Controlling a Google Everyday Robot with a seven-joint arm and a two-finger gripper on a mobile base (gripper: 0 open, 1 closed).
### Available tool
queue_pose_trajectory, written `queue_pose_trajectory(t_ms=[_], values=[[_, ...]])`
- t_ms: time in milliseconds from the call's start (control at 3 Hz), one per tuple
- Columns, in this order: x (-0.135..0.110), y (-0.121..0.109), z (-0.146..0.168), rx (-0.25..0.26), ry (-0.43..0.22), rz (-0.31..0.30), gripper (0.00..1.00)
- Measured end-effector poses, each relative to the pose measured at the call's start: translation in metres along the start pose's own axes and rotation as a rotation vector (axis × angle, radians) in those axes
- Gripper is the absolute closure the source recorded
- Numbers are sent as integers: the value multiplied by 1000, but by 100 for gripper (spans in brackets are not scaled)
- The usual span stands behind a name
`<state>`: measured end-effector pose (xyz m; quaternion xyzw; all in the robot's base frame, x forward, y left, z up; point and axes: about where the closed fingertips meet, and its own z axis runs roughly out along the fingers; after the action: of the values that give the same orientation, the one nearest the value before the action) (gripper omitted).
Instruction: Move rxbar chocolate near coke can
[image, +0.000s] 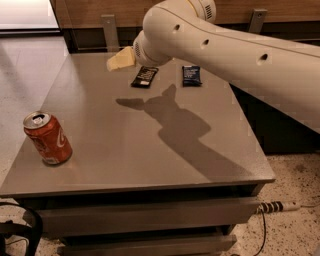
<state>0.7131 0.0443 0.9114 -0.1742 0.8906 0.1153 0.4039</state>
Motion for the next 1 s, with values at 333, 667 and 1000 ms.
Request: queue_pose_trajectory(t_ms=[333, 667, 1000], values=[[1, -6, 30, 8, 89, -2, 0], [6, -16, 55, 20, 153, 20, 0], [11, -27, 66, 44, 179, 48, 0]])
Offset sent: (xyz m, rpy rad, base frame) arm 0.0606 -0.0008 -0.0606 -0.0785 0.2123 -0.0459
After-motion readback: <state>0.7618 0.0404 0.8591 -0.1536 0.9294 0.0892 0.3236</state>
